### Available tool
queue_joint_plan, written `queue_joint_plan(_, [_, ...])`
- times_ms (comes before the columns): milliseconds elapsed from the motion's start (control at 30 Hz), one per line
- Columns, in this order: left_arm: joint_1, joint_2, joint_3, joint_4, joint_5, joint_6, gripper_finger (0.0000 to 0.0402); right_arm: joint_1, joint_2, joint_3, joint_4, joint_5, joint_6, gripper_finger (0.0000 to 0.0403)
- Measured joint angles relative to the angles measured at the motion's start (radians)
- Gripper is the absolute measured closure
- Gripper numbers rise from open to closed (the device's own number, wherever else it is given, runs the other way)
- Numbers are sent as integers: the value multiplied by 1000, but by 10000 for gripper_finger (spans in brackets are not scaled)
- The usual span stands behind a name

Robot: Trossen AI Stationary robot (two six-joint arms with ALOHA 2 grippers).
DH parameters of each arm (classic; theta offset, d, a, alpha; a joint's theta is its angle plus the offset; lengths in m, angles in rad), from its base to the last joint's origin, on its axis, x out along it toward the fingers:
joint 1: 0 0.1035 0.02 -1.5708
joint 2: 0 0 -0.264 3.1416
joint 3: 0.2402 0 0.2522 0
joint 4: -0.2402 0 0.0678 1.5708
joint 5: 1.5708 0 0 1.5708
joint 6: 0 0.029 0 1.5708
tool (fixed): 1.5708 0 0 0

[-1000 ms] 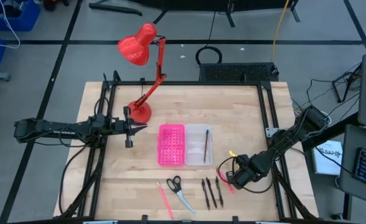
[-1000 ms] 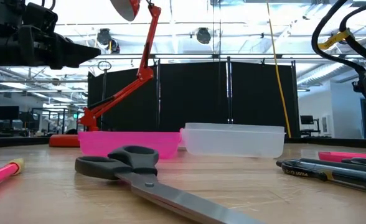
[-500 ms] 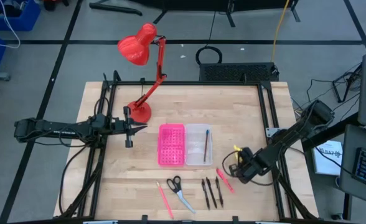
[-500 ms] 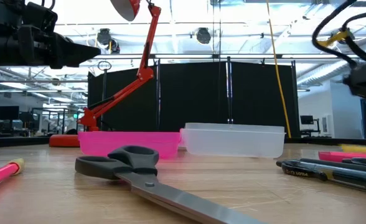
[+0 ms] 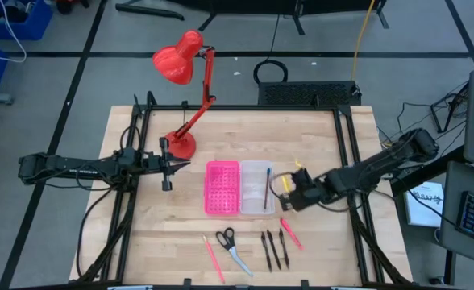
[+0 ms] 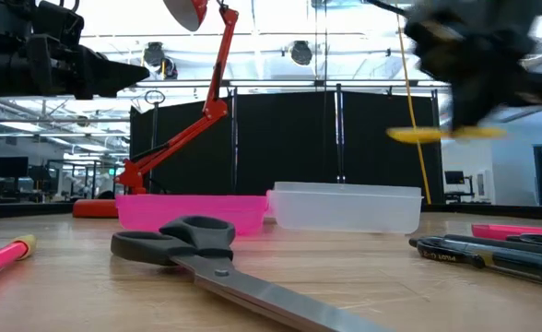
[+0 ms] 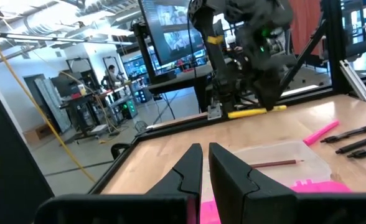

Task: Pick & place school supplies into a supply box
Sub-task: Put the yellow pen into the pink supply box

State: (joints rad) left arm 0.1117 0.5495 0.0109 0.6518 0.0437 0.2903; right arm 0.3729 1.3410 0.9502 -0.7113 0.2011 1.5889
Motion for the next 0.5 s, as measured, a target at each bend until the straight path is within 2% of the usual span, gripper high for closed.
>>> queue_joint_plan(133, [0, 0, 0, -1, 0, 22, 364, -104, 65, 105, 82, 43, -119, 384])
queue_joint_plan(300, [0, 0, 0, -6, 0, 22, 364, -206, 192, 203, 128, -34, -225, 384])
queue_joint_plan(500, [0, 0, 0, -10, 2, 26, 364, -272, 335, 214, 186, -131, -255, 384])
